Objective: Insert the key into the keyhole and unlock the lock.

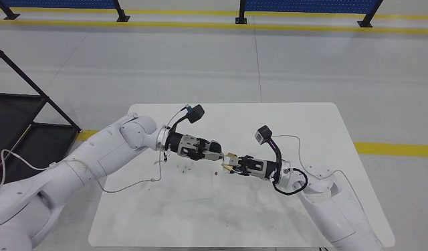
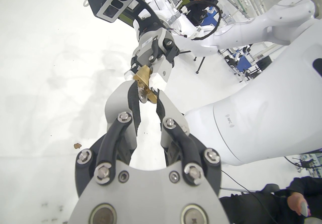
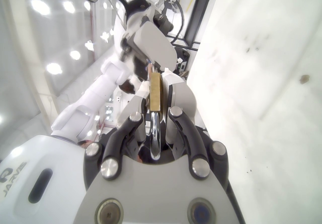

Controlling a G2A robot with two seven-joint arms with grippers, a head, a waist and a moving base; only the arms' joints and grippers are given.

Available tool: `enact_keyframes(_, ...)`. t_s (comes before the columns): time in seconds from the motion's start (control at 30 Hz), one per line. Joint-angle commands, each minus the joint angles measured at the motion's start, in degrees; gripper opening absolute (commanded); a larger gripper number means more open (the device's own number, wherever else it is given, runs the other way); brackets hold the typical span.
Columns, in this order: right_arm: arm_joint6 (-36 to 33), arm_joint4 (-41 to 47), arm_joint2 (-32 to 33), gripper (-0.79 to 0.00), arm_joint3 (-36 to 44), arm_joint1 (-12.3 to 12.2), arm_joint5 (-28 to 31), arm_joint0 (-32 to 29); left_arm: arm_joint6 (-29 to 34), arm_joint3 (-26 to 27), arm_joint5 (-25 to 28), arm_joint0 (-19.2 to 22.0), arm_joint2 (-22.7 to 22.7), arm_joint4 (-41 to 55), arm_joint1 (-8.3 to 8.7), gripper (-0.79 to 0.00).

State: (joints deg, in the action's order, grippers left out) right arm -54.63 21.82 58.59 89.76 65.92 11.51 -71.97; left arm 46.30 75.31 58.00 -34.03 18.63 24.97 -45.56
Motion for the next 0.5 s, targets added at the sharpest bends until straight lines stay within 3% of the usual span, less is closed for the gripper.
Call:
enact_keyframes(0.0,0.0,0.0,0.0,-0.785,0.0,0.0,0.0,0.0,0.0,-0.1,0.0,0.2,-0.2,0.0,-0.06,-0.631)
enact_keyframes(0.47,0.0,0.0,0.0,-0.785,0.0,0.0,0.0,0.0,0.0,-1.1,0.0,0.8,-1.8,0.9,-0.53,-0.594)
